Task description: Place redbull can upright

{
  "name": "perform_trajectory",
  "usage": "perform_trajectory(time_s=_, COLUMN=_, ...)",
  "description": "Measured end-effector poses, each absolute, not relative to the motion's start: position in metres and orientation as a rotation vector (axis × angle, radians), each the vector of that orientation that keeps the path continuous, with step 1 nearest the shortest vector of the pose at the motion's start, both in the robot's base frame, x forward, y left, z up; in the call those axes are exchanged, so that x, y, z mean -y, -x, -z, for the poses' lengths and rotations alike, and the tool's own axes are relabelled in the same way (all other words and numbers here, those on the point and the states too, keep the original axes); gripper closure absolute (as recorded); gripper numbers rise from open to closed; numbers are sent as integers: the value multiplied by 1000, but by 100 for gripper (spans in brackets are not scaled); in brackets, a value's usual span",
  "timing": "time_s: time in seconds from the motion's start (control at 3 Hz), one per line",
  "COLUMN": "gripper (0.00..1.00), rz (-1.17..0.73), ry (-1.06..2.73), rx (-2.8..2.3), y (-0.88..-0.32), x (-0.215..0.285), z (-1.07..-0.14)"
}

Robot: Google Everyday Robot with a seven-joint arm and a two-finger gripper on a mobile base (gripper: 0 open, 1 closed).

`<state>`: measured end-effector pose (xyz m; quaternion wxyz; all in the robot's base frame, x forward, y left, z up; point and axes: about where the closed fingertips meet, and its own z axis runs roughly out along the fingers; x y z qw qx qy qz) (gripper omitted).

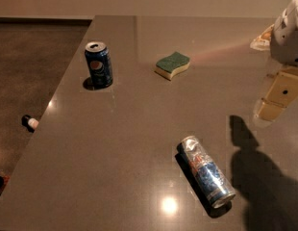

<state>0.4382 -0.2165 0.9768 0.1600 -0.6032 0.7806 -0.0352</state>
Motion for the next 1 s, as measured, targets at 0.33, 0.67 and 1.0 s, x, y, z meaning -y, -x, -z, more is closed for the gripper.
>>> perform_trajectory(time_s=0.33, gripper=0, rz=100, ry=1723, rx=-2230, y=-438, x=216, z=-977)
perform_trajectory(time_s=0.67, gripper=0, rz=93, ry=1624, rx=-2279, y=-439, x=209, z=-973)
perform_trajectory(time_s=1.0, gripper=0, rz=62, ry=1466, rx=-2365, y=-438, x=188, z=-963)
